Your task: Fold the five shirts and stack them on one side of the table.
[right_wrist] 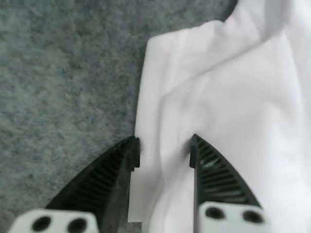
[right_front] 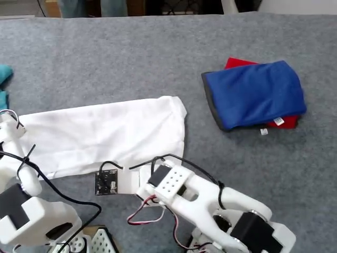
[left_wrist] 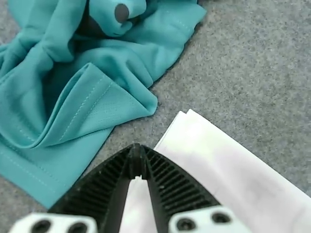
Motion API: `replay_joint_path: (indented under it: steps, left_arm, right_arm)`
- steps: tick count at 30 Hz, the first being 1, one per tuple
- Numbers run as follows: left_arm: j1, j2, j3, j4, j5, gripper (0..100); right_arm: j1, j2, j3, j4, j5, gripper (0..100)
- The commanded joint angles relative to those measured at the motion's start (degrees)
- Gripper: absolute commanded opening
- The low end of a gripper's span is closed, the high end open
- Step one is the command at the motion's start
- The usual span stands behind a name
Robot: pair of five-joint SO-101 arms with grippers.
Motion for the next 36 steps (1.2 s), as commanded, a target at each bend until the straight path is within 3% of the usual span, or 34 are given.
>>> replay_joint_path:
  steps: [1, 4, 11, 18, 22, 25, 36]
  left_arm:
    - [0.40, -2.02, -0.84, 0.00, 0.44, 3]
    - [0.31, -2.02, -0.84, 0.00, 0.35, 3]
    - [0.31, -2.02, -0.84, 0.00, 0.35, 3]
    - [0.40, -2.02, -0.84, 0.00, 0.35, 3]
    - [0.40, -2.02, -0.84, -0.09, 0.35, 3]
    - [0.40, -2.02, -0.84, -0.09, 0.35, 3]
    - [0.40, -1.93, -0.84, -0.09, 0.26, 3]
  right_arm:
    - [0.00, 6.02, -1.10, 1.05, 0.97, 15.2]
    - [1.23, 8.13, -3.47, 1.85, 0.79, 1.1]
    - [9.85, 9.98, -12.26, 3.43, 0.97, 1.4]
    - [11.78, 9.10, -34.24, 22.42, 1.14, 1.4]
    - [13.10, 9.19, -40.92, 25.58, 4.48, 1.5]
    - [13.10, 9.80, -41.36, 22.68, 10.02, 1.5]
    - [14.33, 19.74, -41.54, 4.75, 17.14, 1.5]
